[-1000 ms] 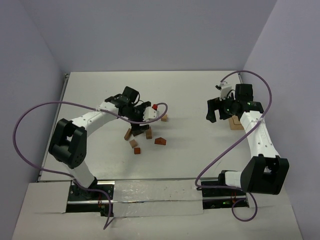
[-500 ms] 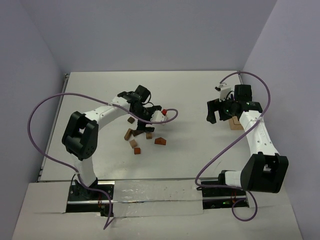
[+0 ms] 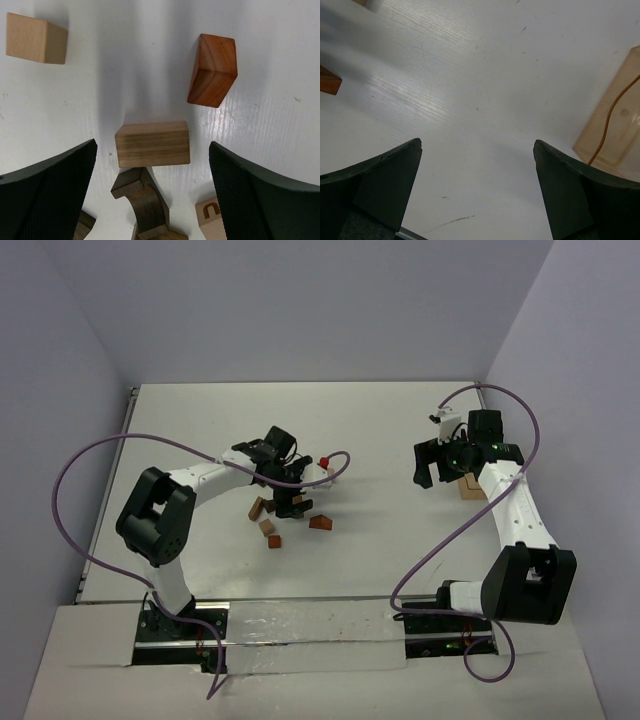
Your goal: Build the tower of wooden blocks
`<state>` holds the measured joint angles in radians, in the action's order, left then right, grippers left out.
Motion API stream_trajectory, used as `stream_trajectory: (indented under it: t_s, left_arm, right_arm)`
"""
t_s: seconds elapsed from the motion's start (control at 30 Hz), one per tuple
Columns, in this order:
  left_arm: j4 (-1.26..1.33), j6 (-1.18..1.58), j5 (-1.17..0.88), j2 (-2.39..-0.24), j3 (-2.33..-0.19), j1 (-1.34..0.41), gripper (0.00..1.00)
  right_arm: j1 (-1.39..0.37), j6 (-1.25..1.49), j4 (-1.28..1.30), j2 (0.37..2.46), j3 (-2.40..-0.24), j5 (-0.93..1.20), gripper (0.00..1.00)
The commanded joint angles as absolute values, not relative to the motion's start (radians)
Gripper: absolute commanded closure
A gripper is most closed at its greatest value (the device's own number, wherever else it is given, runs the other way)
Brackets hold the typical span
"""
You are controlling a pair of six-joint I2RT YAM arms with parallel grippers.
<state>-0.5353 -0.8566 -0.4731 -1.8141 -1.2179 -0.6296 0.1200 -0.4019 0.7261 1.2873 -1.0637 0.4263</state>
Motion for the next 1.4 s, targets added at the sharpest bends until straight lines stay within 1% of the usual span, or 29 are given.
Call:
stream_trajectory:
  t_s: [0.0, 0.1, 0.4, 0.6, 0.7, 0.8, 0.83, 0.93, 0.97, 1.1, 1.27, 1.37]
  left_arm:
    - [-0.459, -0.793, -0.476, -1.793, -1.224, -0.638, 0.01]
    - [-0.438, -0.775, -0.452, -1.818, -1.228, -0.637, 0.02]
    - [-0.421, -0.769, -0.413, -1.85, -1.203, -0.637, 0.11]
    - [-0.417, -0.762, -0.412, -1.846, -1.188, -0.638, 0.12]
    - [-0.415, -0.759, -0.411, -1.842, -1.178, -0.638, 0.15]
    - [-0.419, -0.752, -0.411, -1.848, -1.181, -0.637, 0.25]
    - [-0.421, -0.751, -0.411, -1.849, -1.183, -0.638, 0.31]
    - [-0.43, -0.737, -0.411, -1.856, -1.196, -0.637, 0.4]
    - [-0.435, -0.729, -0.414, -1.858, -1.207, -0.638, 0.45]
    - [-0.437, -0.697, -0.433, -1.846, -1.222, -0.638, 0.58]
    - [-0.447, -0.71, -0.452, -1.837, -1.243, -0.637, 0.59]
    - [-0.501, -0.754, -0.462, -1.877, -1.309, -0.632, 0.61]
  right_arm:
    - [0.117, -0.41, 0.704, 1.29, -1.059, 0.416, 0.0]
    - [0.117, -0.41, 0.704, 1.289, -1.057, 0.411, 0.0]
    - [0.118, -0.41, 0.696, 1.299, -1.051, 0.386, 0.0]
    - [0.117, -0.41, 0.686, 1.307, -1.04, 0.386, 0.0]
    - [0.117, -0.408, 0.683, 1.307, -1.037, 0.383, 0.0]
    - [0.118, -0.41, 0.68, 1.304, -1.035, 0.38, 0.0]
    - [0.119, -0.41, 0.68, 1.304, -1.034, 0.38, 0.0]
    - [0.12, -0.408, 0.676, 1.302, -1.029, 0.379, 0.0]
    - [0.121, -0.407, 0.674, 1.301, -1.025, 0.377, 0.0]
    - [0.12, -0.398, 0.673, 1.292, -1.02, 0.387, 0.0]
    - [0.121, -0.394, 0.669, 1.285, -1.018, 0.401, 0.0]
    - [0.12, -0.393, 0.673, 1.287, -1.02, 0.405, 0.0]
